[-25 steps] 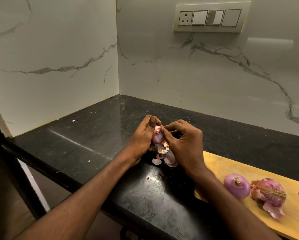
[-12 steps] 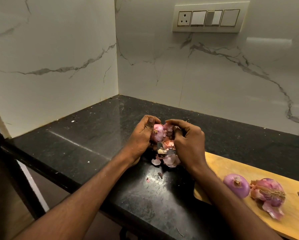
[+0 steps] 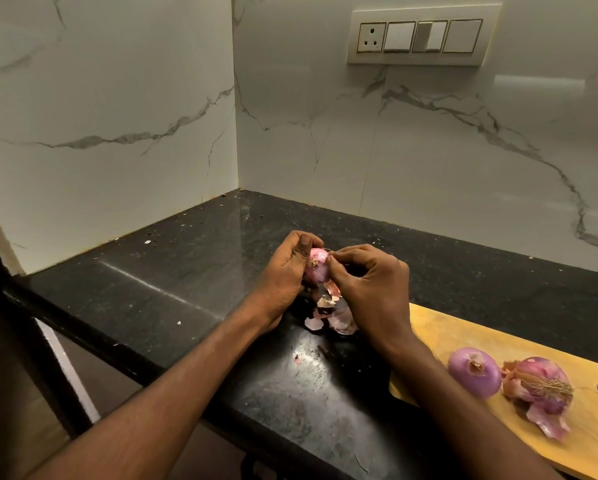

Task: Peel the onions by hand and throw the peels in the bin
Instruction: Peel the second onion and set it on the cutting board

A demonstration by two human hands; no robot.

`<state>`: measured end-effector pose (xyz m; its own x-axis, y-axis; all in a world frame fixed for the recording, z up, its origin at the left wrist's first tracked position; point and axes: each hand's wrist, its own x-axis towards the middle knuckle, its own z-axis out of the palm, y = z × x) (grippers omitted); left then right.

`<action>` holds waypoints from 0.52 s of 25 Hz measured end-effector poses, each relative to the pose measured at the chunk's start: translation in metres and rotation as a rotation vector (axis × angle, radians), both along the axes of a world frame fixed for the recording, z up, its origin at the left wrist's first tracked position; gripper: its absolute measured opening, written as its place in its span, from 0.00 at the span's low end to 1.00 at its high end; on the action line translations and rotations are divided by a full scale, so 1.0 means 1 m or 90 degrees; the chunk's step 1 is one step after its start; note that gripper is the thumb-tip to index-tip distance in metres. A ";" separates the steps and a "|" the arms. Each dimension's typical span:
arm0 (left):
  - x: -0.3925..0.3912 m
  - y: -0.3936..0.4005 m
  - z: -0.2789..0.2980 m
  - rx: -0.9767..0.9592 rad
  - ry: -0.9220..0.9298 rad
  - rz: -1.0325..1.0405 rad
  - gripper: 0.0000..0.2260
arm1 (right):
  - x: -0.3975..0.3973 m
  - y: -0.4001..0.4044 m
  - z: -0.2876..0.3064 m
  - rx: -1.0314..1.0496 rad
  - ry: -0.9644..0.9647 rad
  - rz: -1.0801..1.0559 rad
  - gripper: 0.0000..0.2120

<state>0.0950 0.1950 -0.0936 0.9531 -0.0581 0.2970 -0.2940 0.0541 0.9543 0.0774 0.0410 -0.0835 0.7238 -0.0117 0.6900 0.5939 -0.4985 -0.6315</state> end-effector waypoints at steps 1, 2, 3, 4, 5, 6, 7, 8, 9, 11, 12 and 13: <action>-0.001 0.000 0.001 0.005 -0.003 -0.009 0.15 | 0.000 0.000 0.000 -0.014 -0.010 -0.009 0.05; -0.002 -0.001 0.002 0.009 -0.007 -0.019 0.15 | 0.000 0.000 -0.001 -0.033 -0.020 -0.020 0.04; -0.003 -0.001 0.002 0.011 -0.011 -0.026 0.14 | 0.000 0.000 -0.001 -0.057 -0.033 -0.031 0.03; -0.004 -0.001 0.002 0.010 -0.014 -0.029 0.14 | 0.001 0.000 -0.001 -0.083 -0.046 -0.044 0.02; -0.005 -0.002 0.002 0.007 -0.015 -0.030 0.14 | 0.001 0.001 -0.001 -0.108 -0.055 -0.055 0.04; -0.005 -0.002 0.003 0.004 -0.014 -0.031 0.14 | 0.002 0.001 -0.002 -0.127 -0.060 -0.062 0.05; -0.005 -0.002 0.003 0.003 -0.013 -0.032 0.14 | 0.003 0.002 -0.002 -0.138 -0.061 -0.067 0.06; -0.005 -0.001 0.003 0.002 -0.013 -0.034 0.13 | 0.003 0.002 -0.003 -0.141 -0.061 -0.069 0.07; -0.005 -0.002 0.003 -0.001 -0.014 -0.034 0.13 | 0.003 0.002 -0.003 -0.130 -0.053 -0.068 0.06; -0.003 -0.001 0.002 -0.016 -0.017 -0.035 0.11 | 0.003 0.000 -0.003 -0.065 -0.018 -0.054 0.03; -0.002 0.000 0.001 -0.032 -0.015 -0.035 0.11 | 0.004 -0.002 -0.002 -0.028 0.011 -0.040 0.04; -0.001 0.000 0.000 -0.050 -0.009 -0.033 0.13 | 0.004 -0.004 0.000 -0.006 0.041 -0.021 0.08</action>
<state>0.0945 0.1954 -0.0937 0.9450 -0.0827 0.3165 -0.3030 0.1437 0.9421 0.0813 0.0372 -0.0834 0.7659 -0.0297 0.6423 0.5357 -0.5229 -0.6630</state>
